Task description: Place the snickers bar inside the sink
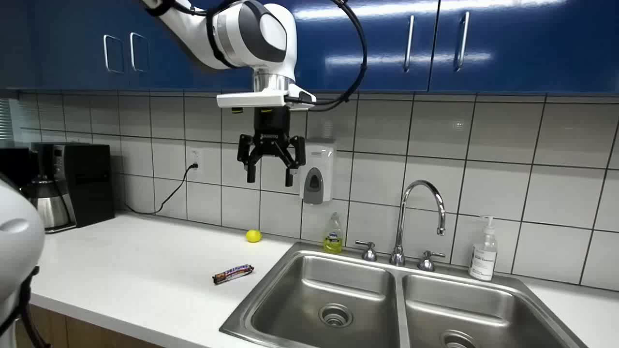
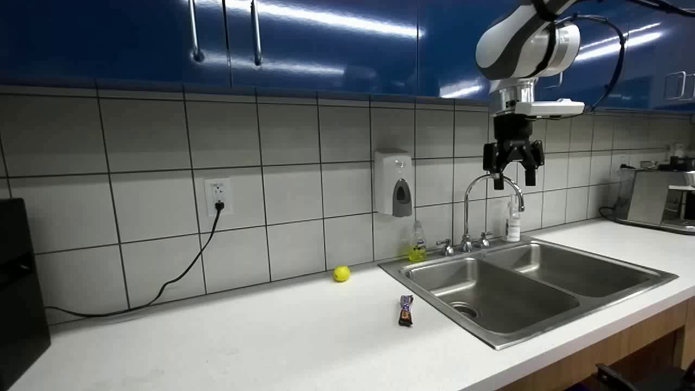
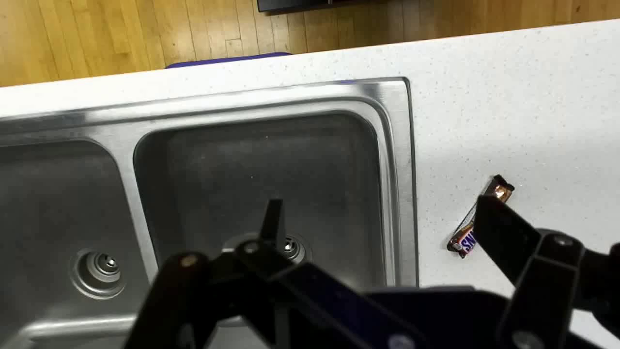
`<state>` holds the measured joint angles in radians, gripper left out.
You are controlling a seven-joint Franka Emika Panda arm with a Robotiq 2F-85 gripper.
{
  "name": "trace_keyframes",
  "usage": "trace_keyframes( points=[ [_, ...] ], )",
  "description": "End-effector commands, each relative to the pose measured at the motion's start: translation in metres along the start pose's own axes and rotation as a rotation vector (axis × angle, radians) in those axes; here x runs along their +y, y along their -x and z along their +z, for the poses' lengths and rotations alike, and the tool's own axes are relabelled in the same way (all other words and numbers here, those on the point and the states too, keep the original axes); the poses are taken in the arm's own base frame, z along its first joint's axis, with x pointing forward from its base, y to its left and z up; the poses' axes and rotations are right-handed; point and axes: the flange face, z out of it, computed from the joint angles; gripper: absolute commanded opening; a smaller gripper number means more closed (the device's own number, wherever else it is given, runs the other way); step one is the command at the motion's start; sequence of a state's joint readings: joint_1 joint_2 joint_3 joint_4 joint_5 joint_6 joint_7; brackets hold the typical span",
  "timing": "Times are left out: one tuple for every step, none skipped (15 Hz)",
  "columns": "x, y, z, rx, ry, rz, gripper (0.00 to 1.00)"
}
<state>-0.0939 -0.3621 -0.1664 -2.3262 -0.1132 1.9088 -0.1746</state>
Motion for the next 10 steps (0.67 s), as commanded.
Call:
trace_keyframes(
  points=[
    [0.000, 0.000, 0.000, -0.001, 0.000, 0.000, 1.00],
    [-0.002, 0.000, -0.001, 0.003, -0.004, -0.002, 1.00],
    [-0.003, 0.003, -0.001, 0.014, -0.006, -0.001, 1.00],
    [-0.004, 0.004, -0.001, 0.020, -0.009, 0.001, 1.00],
    [-0.005, 0.007, 0.000, 0.029, -0.013, 0.003, 1.00],
    [-0.006, 0.011, 0.001, 0.030, -0.014, 0.006, 1.00],
    [-0.006, 0.013, 0.002, 0.033, -0.017, 0.005, 1.00],
    [-0.007, 0.018, 0.005, 0.030, -0.013, 0.004, 1.00],
    [-0.008, 0.021, 0.007, 0.028, -0.012, 0.001, 1.00],
    [-0.009, 0.025, 0.009, 0.025, -0.013, 0.001, 1.00]
  ],
)
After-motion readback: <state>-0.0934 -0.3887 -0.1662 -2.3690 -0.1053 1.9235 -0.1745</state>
